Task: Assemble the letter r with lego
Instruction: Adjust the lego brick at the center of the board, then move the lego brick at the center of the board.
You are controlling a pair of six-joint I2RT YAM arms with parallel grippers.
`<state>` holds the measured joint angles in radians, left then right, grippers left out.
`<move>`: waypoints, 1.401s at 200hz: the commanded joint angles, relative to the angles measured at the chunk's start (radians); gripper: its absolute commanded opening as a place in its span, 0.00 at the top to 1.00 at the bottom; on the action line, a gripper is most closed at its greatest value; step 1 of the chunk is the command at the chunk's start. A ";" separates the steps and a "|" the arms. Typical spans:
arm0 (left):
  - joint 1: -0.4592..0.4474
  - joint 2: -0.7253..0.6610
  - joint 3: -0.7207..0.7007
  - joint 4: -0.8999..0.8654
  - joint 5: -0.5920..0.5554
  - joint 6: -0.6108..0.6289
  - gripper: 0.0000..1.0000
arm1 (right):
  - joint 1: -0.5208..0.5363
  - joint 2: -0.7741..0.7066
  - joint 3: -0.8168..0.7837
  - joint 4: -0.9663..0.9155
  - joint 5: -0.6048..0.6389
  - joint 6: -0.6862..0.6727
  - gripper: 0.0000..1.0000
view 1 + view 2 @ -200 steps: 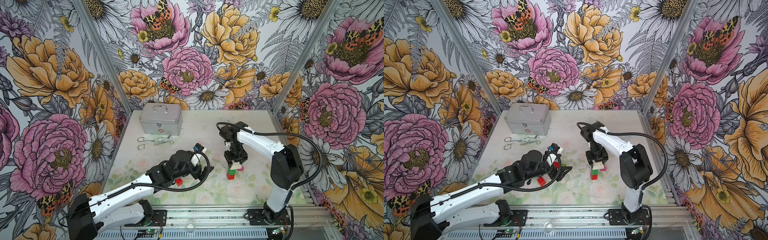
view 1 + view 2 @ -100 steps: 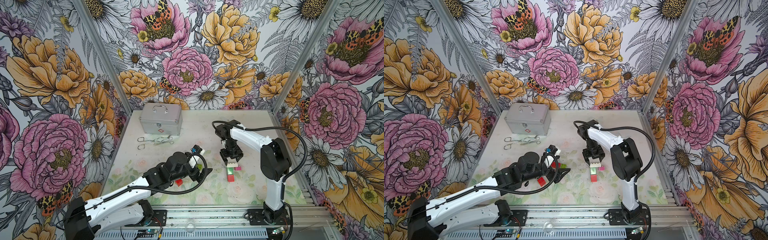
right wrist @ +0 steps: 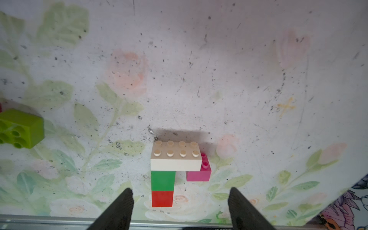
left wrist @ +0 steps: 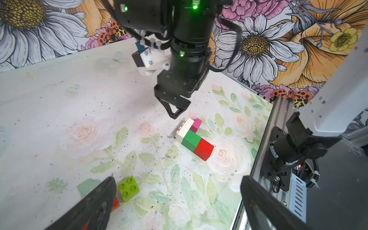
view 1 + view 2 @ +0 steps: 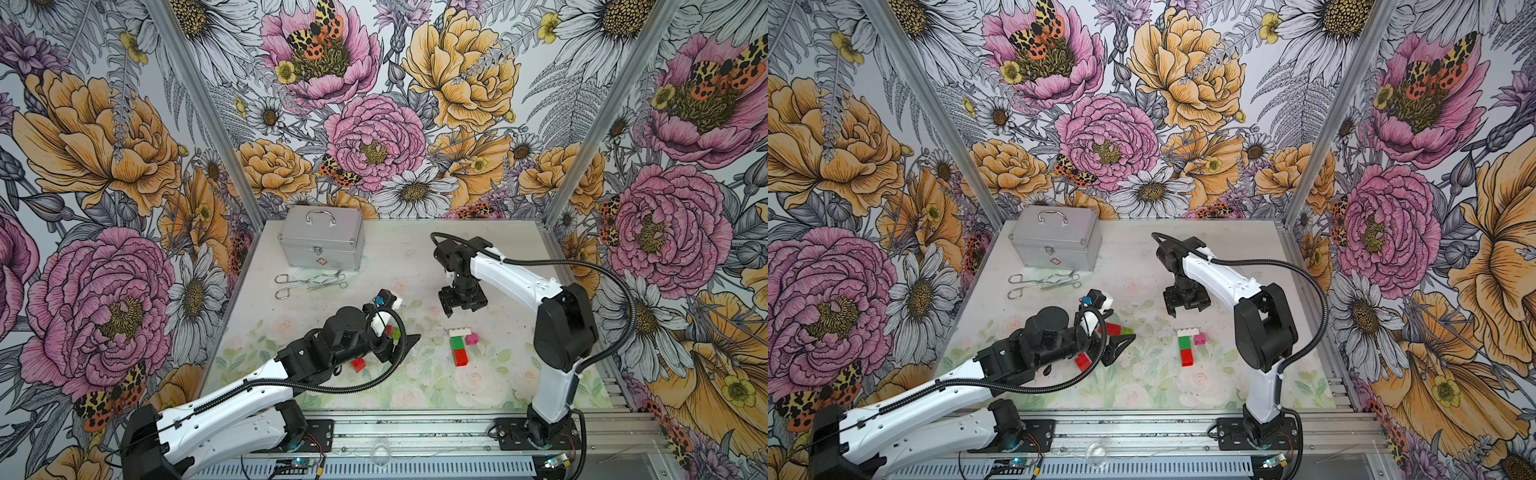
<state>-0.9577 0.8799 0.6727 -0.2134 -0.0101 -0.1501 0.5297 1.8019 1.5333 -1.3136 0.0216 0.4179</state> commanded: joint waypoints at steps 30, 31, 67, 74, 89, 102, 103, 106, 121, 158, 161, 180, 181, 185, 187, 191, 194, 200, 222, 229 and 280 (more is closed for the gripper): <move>0.010 -0.029 0.020 -0.077 -0.154 -0.064 0.01 | 0.048 -0.158 -0.138 0.254 0.049 0.093 0.24; 0.010 -0.029 0.020 -0.079 -0.156 -0.066 0.01 | 0.049 -0.159 -0.140 0.257 0.051 0.093 0.24; 0.020 -0.024 -0.007 -0.136 -0.270 -0.189 0.01 | 0.066 -0.202 -0.213 0.374 0.054 0.097 0.24; 0.020 -0.024 -0.016 -0.150 -0.285 -0.217 0.01 | 0.073 -0.202 -0.221 0.393 0.052 0.099 0.24; 0.019 -0.030 -0.036 -0.180 -0.309 -0.275 0.01 | 0.094 -0.204 -0.242 0.438 0.044 0.109 0.24; 0.019 -0.053 -0.049 -0.214 -0.327 -0.312 0.01 | 0.110 -0.193 -0.255 0.482 0.012 0.140 0.25; 0.019 -0.055 -0.050 -0.216 -0.330 -0.314 0.01 | 0.112 -0.192 -0.256 0.486 0.010 0.142 0.25; 0.019 -0.063 -0.056 -0.223 -0.334 -0.321 0.01 | 0.118 -0.188 -0.258 0.497 0.005 0.149 0.26; 0.020 -0.111 -0.079 -0.245 -0.356 -0.353 0.01 | 0.163 -0.159 -0.251 0.536 -0.002 0.171 0.27; 0.035 -0.245 -0.153 -0.290 -0.401 -0.446 0.01 | 0.258 -0.035 -0.158 0.539 0.026 0.229 0.31; 0.036 -0.254 -0.158 -0.293 -0.402 -0.451 0.01 | 0.257 -0.024 -0.151 0.539 0.024 0.234 0.31; 0.053 -0.304 -0.184 -0.310 -0.403 -0.463 0.01 | 0.311 0.039 -0.113 0.540 0.023 0.276 0.34; 0.055 -0.307 -0.185 -0.311 -0.403 -0.464 0.01 | 0.312 0.042 -0.111 0.540 0.023 0.278 0.34; 0.058 -0.316 -0.189 -0.314 -0.402 -0.467 0.01 | 0.318 0.053 -0.105 0.539 0.023 0.285 0.34; 0.062 -0.320 -0.191 -0.315 -0.402 -0.467 0.01 | 0.322 0.057 -0.101 0.539 0.024 0.289 0.34; 0.066 -0.329 -0.195 -0.316 -0.401 -0.467 0.01 | 0.328 0.067 -0.095 0.539 0.026 0.295 0.35; 0.069 -0.334 -0.197 -0.316 -0.401 -0.467 0.01 | 0.331 0.075 -0.090 0.539 0.028 0.299 0.35; 0.076 -0.346 -0.202 -0.317 -0.398 -0.466 0.01 | 0.335 0.087 -0.083 0.539 0.029 0.307 0.36; 0.096 -0.389 -0.221 -0.317 -0.390 -0.465 0.01 | 0.343 0.122 -0.064 0.539 0.022 0.341 0.40; 0.100 -0.402 -0.225 -0.319 -0.386 -0.461 0.01 | 0.346 0.133 -0.057 0.539 0.017 0.353 0.40; 0.131 -0.456 -0.237 -0.340 -0.358 -0.450 0.01 | 0.354 0.185 -0.044 0.534 0.002 0.391 0.42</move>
<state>-0.8406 0.4431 0.4473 -0.5369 -0.3813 -0.5968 0.8742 1.9606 1.4662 -0.7818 0.0284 0.7704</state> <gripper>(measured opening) 0.988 0.581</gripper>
